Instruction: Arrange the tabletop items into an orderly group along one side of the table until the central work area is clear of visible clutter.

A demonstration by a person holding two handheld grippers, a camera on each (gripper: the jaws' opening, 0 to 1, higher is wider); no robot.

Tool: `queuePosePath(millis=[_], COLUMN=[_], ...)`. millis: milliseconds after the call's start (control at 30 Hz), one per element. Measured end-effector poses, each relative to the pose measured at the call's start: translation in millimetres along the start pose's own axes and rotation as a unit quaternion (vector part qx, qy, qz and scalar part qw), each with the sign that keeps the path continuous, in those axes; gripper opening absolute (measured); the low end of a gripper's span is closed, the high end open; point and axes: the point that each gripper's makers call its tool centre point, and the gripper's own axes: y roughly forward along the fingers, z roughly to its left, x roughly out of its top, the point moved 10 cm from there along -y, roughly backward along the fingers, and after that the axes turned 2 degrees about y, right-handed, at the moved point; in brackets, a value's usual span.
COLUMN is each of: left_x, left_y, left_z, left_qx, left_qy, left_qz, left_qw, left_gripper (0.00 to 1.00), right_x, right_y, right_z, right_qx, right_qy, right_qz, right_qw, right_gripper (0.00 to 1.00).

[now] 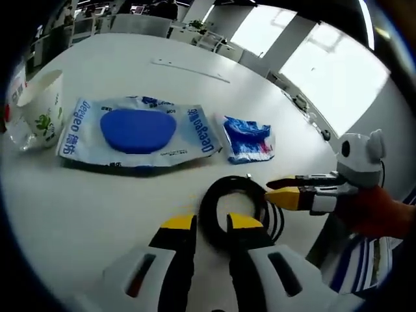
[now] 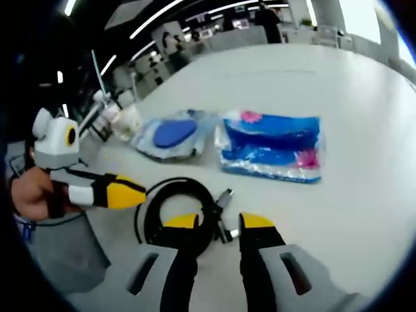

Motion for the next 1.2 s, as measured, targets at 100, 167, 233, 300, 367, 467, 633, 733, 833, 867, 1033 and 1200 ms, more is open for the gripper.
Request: queuePosePath(millis=[100, 167, 233, 300, 367, 467, 633, 733, 833, 867, 1033, 1200], left_x=[-4.0, -5.7, -7.3, -8.0, -8.8, -10.0, -9.5, -8.4, -6.6, -6.0, -2.7, 3.1], left_y=[1, 2, 3, 3, 5, 6, 7, 8, 8, 8, 12, 17], left_z=[0.9, 0.3, -1.0, -1.5, -1.6, -1.8, -0.9, -1.6, -2.1, -2.6, -4.7, -6.3], left_qx=[0.002, 0.002, 0.003, 0.004, 0.005, 0.005, 0.015, 0.007, 0.006, 0.006, 0.004, 0.002], left_qy=[0.001, -0.001, 0.001, 0.002, 0.0, -0.003, 0.001, -0.011, -0.016, -0.017, -0.02, -0.019], left_qz=[0.008, 0.01, 0.014, 0.016, 0.017, 0.018, 0.016, 0.015, 0.011, 0.01, 0.009, 0.006], left_qw=[1.0, 0.9999, 0.9999, 0.9999, 0.9998, 0.9998, 0.9998, 0.9998, 0.9998, 0.9998, 0.9998, 0.9998], left_gripper=[0.18, 0.18, 0.17, 0.16, 0.13, 0.09, 0.02, 0.02, 0.01, 0.01, 0.01, 0.01], right_x=[-2.0, -3.1, -3.3, -2.0, -1.6, -1.8, -2.0, -1.0, -1.2, -1.0, 2.6, 7.6], right_y=[2, 3, 4, 3, 3, 3, 2, 3, 3, 3, 3, 3], right_z=[0, 1, 1, 2, 2, 2, 4, 3, 2, 1, -4, -8], right_qx=[-0.007, -0.006, -0.007, -0.008, -0.008, -0.006, 0.0, 0.002, 0.003, 0.003, -0.002, -0.009], right_qy=[-0.003, 0.001, 0.003, 0.001, -0.003, -0.006, -0.024, -0.024, -0.02, -0.018, -0.013, -0.015], right_qz=[0.001, 0.002, 0.002, 0.002, 0.002, 0.003, -0.001, -0.002, -0.002, -0.003, -0.003, 0.0], right_qw=[1.0, 1.0, 1.0, 1.0, 1.0, 1.0, 0.9997, 0.9997, 0.9998, 0.9998, 0.9999, 0.9998], right_gripper=[0.21, 0.21, 0.22, 0.21, 0.2, 0.17, 0.09, 0.07, 0.07, 0.07, 0.06, 0.06])
